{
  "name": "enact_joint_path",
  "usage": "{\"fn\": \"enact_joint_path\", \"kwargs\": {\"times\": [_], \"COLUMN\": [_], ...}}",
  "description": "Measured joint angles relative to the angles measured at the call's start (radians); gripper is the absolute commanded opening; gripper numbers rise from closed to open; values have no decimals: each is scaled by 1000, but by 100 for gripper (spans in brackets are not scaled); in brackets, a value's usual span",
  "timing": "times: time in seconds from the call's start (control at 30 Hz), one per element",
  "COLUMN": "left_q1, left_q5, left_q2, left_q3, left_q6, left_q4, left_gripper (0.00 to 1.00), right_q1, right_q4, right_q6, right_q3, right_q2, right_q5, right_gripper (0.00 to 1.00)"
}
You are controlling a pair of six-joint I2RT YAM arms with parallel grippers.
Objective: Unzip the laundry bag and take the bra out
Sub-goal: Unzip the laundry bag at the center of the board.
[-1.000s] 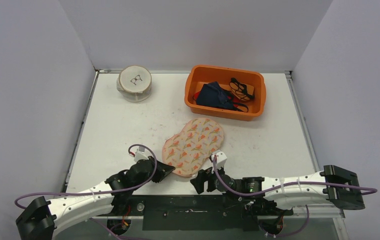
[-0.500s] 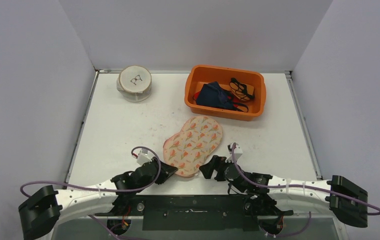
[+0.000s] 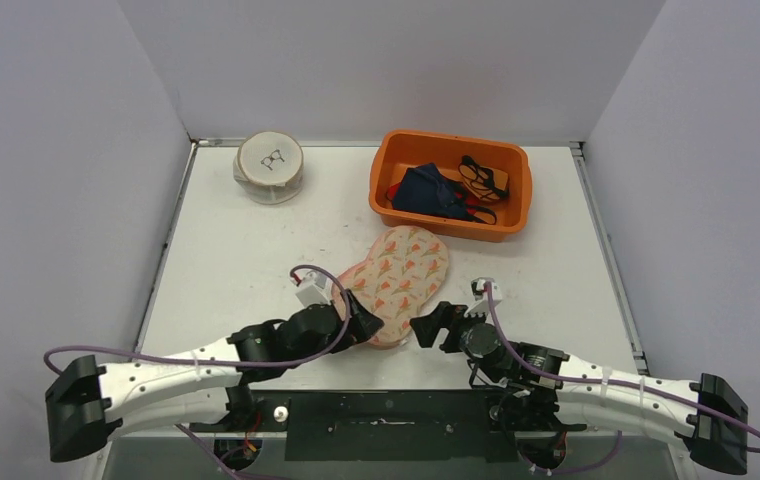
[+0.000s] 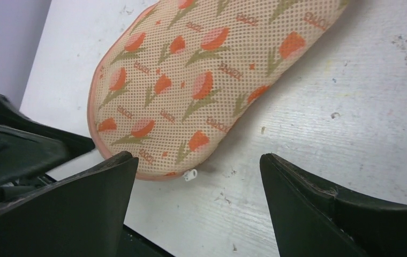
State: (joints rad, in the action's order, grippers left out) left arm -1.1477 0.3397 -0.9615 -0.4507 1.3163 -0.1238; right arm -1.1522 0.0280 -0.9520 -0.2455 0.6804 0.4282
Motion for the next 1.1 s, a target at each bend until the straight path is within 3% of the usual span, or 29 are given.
{"fn": "enact_joint_path", "kwargs": {"times": [0.1,0.2,0.33,0.4,0.5,0.6,0.8,0.9,1.1], "left_q1": [26,139,385,487,534,535,494,386,168], "left_q5": [63,79,-3,-66,-135,-200,-297,-299,-235], "left_q2": [137,204,167,107,33,-31,-173,-174,-175], "left_q3": [-18,-39,-35,-18,8,19,28,49,65], "left_q6": [-108,-232,-348,-390,-430,-458,-481,-475,-436], "left_q4": [-113,-163,-141,-91,-22,67,217,280,375], "left_gripper": [92,90,78,77,81,76,54,44,44], "right_q1": [2,6,6,6,6,6,5,-1,-1], "right_q4": [18,21,-3,-28,-61,-100,-108,-95,-5], "right_q6": [21,37,57,68,81,84,86,89,108], "right_q3": [0,0,0,0,2,23,40,40,32], "right_q2": [0,7,28,48,74,77,48,-7,-106], "right_q5": [5,1,-20,-41,-74,-100,-119,-117,-79], "right_gripper": [86,84,82,82,82,81,81,81,84]}}
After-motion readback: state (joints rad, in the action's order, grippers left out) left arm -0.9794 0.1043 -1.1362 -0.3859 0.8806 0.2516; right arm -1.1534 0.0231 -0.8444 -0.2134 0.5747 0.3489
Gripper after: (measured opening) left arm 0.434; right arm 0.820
